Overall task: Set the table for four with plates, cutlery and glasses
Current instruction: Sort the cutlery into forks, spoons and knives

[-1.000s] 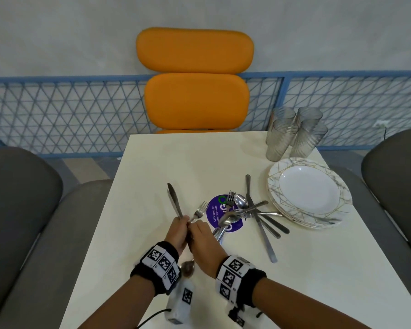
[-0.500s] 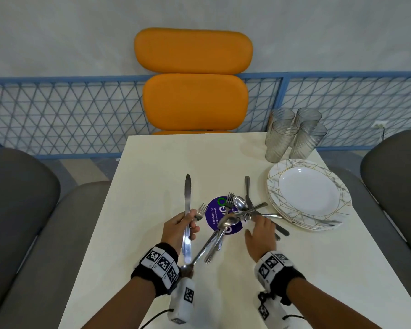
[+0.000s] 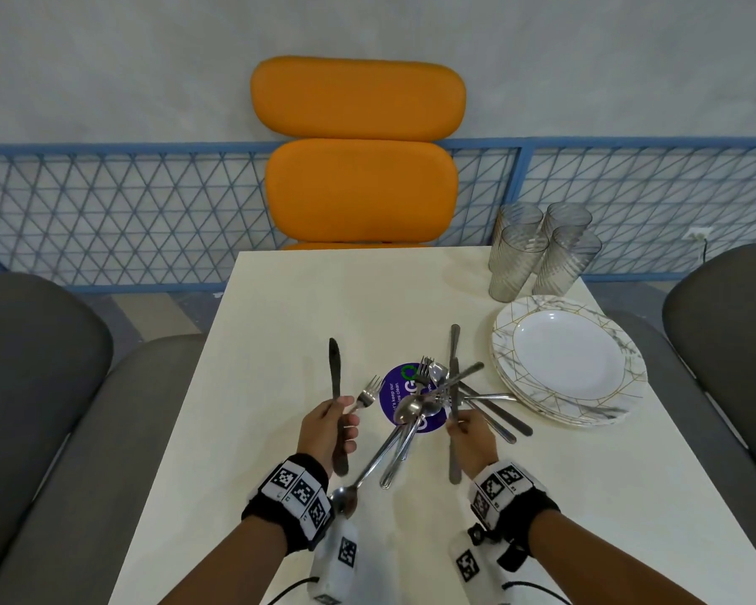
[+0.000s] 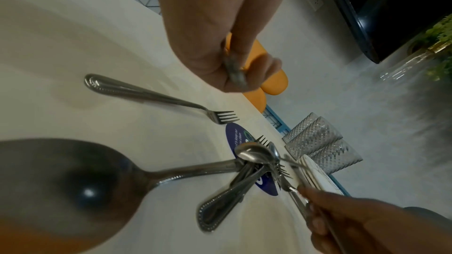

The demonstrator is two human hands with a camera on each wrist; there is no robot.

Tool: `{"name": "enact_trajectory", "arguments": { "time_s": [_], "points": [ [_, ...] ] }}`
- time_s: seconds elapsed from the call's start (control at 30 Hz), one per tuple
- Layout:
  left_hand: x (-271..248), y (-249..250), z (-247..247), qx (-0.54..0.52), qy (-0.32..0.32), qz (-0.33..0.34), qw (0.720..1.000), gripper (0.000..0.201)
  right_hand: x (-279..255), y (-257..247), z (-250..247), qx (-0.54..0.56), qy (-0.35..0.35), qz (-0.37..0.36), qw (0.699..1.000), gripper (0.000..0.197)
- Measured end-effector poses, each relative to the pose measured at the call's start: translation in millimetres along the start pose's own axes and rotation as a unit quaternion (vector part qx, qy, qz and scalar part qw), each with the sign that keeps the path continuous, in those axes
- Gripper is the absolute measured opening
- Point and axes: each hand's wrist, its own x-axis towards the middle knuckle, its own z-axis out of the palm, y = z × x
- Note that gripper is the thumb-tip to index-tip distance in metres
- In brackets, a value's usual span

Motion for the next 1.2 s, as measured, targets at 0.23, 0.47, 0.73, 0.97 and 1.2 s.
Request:
{"name": "enact_trajectory", "arguments": {
  "time_s": [0.23,0.47,0.73,0.97,1.2],
  "points": [
    [-2.8,-3.4,4.0,0.035,-0.029,-0.016,0.999,0.013,-33.2,-18.3,39.5,0.165,-0.014,-0.045,0.985,0.024],
    [-3.9,-17.3,10.6,0.071,-0.04,-0.004,0.997,0.026,-54.6,-34.4,72.5,0.0,-0.082,-0.118,0.99,0.053],
    [1.8,-23.2,14.7,0.102,-0.044,0.017,0.994,0.031,-56.2,-35.7,92.9,-0.137,-0.116,-0.167,0.97,0.052],
    [5.0,-23.0,24.9,0.135,-0.025,0.046,0.989,0.028,-36.9,-29.9,83.5,-0.135,-0.147,-0.154,0.968,0.05],
    [11.6,-18.3,28.0,0.12,0.014,0.045,0.992,0.033,4.2,-48.3,38.1,-0.14,-0.042,-0.15,0.978,0.033]
  ]
}}
